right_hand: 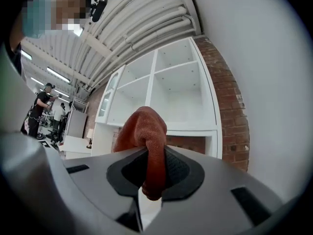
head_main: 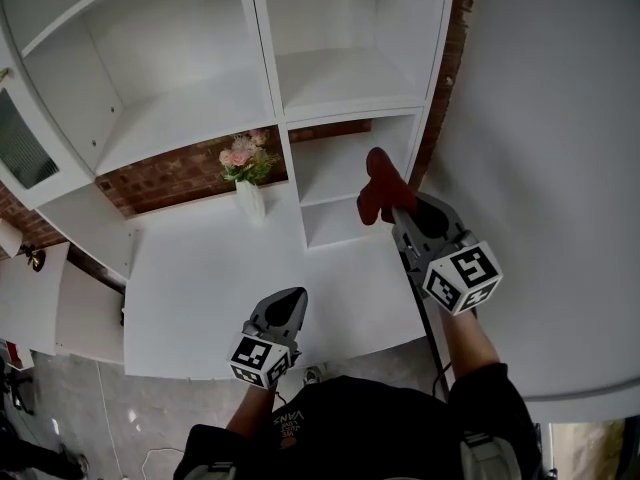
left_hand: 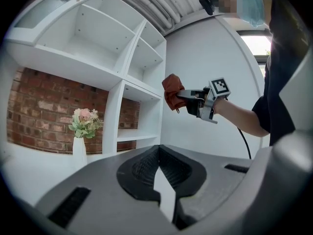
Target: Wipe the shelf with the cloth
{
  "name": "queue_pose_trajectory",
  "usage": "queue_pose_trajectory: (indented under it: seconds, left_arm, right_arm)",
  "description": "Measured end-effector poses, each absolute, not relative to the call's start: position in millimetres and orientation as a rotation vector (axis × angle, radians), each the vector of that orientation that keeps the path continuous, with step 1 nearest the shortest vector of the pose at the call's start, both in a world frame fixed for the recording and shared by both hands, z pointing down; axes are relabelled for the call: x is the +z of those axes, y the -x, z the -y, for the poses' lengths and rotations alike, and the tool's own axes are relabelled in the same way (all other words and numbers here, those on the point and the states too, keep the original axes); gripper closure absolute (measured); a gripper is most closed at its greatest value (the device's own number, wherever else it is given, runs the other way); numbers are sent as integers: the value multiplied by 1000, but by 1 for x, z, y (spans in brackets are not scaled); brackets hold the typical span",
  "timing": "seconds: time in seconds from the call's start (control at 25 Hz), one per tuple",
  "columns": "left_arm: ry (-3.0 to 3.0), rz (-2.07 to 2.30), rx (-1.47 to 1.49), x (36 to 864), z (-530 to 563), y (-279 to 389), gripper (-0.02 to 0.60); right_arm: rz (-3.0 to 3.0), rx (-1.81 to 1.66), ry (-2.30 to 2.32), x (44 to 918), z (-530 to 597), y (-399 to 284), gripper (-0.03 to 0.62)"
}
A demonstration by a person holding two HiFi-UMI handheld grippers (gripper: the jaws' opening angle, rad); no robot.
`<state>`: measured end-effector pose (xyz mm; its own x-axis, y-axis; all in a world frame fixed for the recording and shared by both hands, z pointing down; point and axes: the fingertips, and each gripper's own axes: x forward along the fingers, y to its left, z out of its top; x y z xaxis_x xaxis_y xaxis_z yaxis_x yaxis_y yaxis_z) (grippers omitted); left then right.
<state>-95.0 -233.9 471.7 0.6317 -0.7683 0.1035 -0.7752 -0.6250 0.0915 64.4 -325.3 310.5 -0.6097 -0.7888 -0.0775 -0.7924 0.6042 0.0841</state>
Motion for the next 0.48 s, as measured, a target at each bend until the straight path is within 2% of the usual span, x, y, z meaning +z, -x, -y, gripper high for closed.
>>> queue_pose_trajectory:
  seconds: [0.48]
  left_arm:
    - [-2747, 1253, 52, 466, 249, 123, 575]
  right_arm:
    - [-2744, 417, 1347, 209, 379, -22, 540]
